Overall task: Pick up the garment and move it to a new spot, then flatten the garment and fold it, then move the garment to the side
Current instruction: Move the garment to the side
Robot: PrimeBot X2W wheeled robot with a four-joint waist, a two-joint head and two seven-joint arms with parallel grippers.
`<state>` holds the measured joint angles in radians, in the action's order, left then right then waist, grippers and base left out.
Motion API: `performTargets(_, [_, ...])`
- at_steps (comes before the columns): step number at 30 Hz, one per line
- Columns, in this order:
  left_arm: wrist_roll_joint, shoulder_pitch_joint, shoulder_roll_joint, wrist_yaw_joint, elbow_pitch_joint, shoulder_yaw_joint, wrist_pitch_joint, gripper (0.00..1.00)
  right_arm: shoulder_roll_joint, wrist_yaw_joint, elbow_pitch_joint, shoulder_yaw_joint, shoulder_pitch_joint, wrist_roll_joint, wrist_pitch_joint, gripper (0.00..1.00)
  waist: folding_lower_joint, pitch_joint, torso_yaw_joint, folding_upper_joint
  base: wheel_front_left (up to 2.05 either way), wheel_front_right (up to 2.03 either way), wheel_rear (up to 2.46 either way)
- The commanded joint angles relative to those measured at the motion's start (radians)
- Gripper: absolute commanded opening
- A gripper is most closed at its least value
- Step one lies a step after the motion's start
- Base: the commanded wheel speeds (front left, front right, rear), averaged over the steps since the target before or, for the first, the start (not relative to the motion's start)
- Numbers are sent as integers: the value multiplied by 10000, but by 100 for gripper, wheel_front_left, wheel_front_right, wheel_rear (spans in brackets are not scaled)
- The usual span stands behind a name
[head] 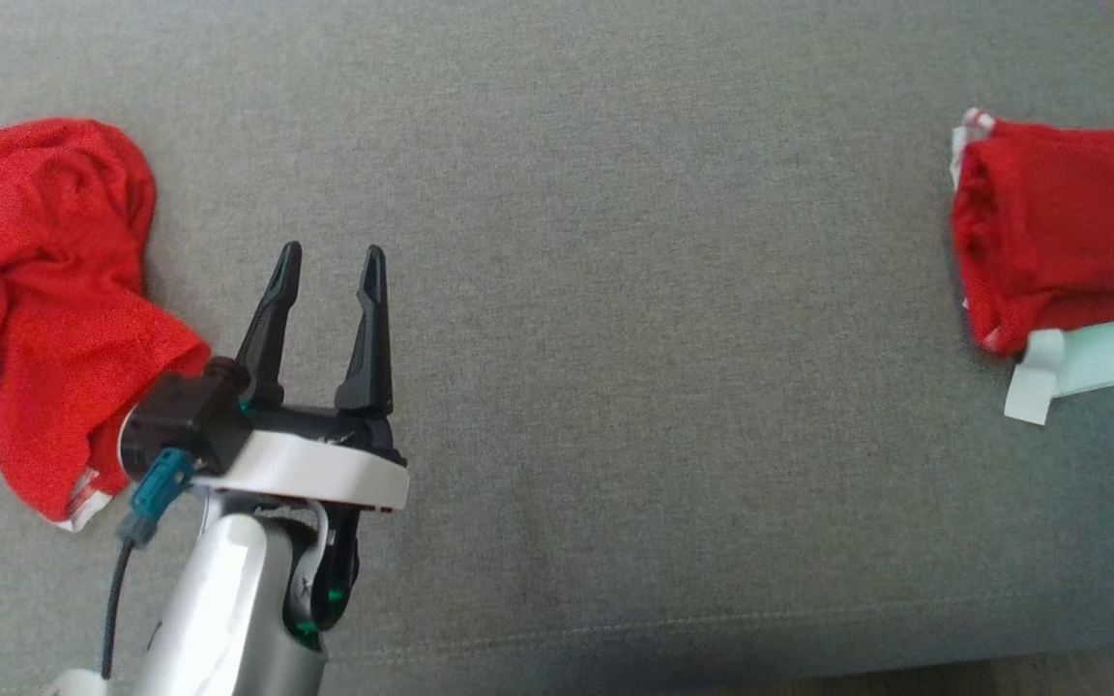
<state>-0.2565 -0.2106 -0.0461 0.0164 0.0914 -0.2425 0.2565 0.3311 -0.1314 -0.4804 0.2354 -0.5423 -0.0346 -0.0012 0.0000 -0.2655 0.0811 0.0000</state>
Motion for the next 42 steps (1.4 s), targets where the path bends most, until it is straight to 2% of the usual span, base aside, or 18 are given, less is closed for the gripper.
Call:
performTargets(1, [39,-185,-41,-32,-295,336,53,100,100,7,423,-174,-85,91,-103,100,0,54,4,0,0,0,0])
performTargets(7, [-52,-79,-41,19,-231,287,53,100,-525,7,1097,-740,59,276,-285,100,0,465,11,0,0,0,0])
performTargets(15, [-155,248,-41,179,-326,290,53,100,-2140,7,1974,-1643,870,726,-552,100,0,1361,-36,0,0,0,0])
performTargets(19, [-202,496,-41,276,-362,253,53,100,-2659,7,2346,-2006,1594,1012,-760,100,0,1800,-111,0,0,0,0])
performTargets(28, [-250,1211,-41,383,-273,104,53,100,-2804,7,2679,-3095,3473,1931,-1510,100,0,2521,-306,0,0,0,0])
performTargets(35, [-207,1797,-41,372,-153,-223,53,100,-2806,7,2717,-3135,4449,2389,-2105,100,0,2742,-363,0,0,0,0])
performTargets(42, [-232,1945,-41,477,-160,-294,53,100,-2807,7,2750,-3062,4736,2522,-2293,100,0,2813,-388,0,0,0,0])
